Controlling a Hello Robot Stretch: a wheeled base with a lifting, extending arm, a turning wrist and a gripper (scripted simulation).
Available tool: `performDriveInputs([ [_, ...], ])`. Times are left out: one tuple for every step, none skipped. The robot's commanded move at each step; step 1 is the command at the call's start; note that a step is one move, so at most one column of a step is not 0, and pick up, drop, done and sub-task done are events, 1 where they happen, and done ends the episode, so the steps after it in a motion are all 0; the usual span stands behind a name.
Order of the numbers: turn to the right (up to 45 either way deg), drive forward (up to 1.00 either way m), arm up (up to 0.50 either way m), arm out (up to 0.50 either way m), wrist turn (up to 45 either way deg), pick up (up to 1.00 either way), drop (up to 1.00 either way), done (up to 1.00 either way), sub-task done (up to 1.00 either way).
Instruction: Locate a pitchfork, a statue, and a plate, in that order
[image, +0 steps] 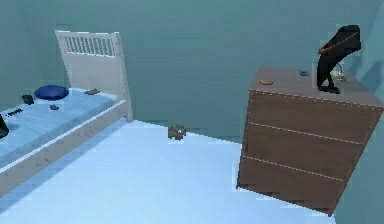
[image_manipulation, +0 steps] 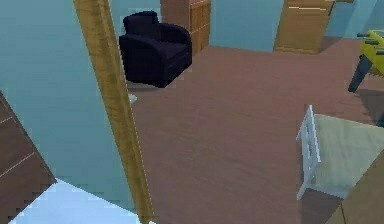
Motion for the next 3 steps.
performDriveInputs([
  [-45.0, 0.0, 0.0, 0.0, 0.0, 0.0, 0.0, 0.0, 0.0],
  [45.0, 0.0, 0.0, 0.0, 0.0, 0.0, 0.0, 0.0, 0.0],
  [0.0, 0.25, 0.0, 0.0, 0.0, 0.0, 0.0, 0.0, 0.0],
])
